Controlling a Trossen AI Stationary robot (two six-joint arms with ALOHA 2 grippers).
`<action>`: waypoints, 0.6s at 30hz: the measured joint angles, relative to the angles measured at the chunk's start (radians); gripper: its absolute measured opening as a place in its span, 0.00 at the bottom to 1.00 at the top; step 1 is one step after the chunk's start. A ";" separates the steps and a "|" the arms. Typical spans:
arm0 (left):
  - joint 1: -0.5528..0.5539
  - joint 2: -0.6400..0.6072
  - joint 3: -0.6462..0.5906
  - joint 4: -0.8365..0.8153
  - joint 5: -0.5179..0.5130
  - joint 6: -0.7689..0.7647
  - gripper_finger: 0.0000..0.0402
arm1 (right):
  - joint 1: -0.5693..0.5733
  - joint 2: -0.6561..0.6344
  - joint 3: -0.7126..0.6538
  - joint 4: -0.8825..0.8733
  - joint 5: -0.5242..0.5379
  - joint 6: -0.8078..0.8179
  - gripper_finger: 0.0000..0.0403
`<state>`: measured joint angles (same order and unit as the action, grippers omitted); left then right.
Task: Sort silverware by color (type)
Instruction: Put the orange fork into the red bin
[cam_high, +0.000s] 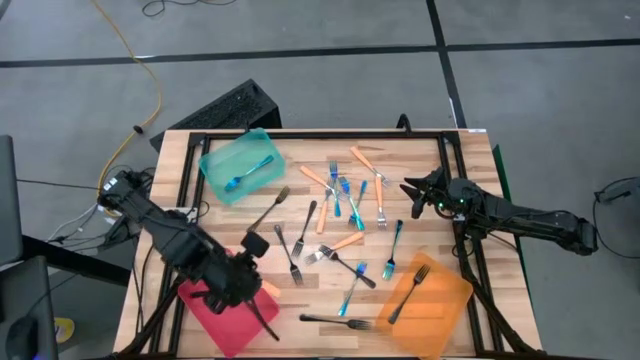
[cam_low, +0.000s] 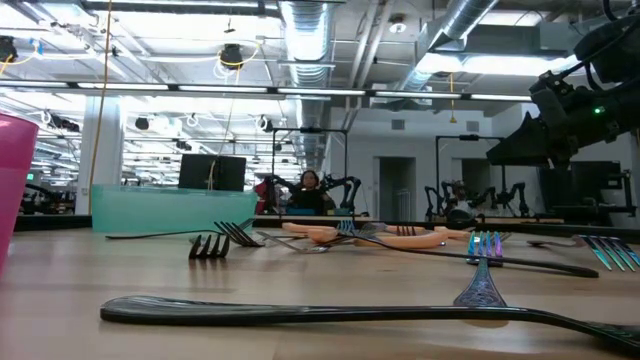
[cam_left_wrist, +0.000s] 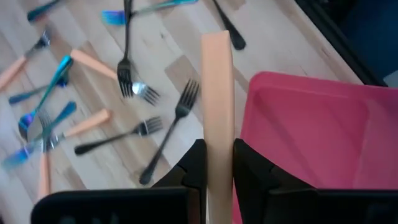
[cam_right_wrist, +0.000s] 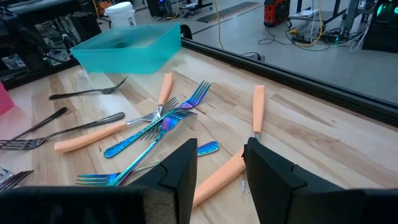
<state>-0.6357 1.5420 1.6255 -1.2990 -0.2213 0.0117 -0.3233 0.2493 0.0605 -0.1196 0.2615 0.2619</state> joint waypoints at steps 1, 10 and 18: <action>-0.011 -0.003 -0.011 0.016 -0.012 -0.021 0.08 | 0.000 0.000 0.000 0.000 0.000 0.000 0.38; -0.099 -0.104 -0.301 0.138 -0.049 -0.198 0.08 | 0.000 0.000 0.000 0.000 0.000 0.000 0.38; -0.111 -0.229 -0.615 0.415 0.046 -0.286 0.08 | 0.000 0.000 0.000 0.000 0.001 0.000 0.38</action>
<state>-0.7471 1.3128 1.0108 -0.8838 -0.1750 -0.2738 -0.3233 0.2493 0.0605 -0.1196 0.2626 0.2619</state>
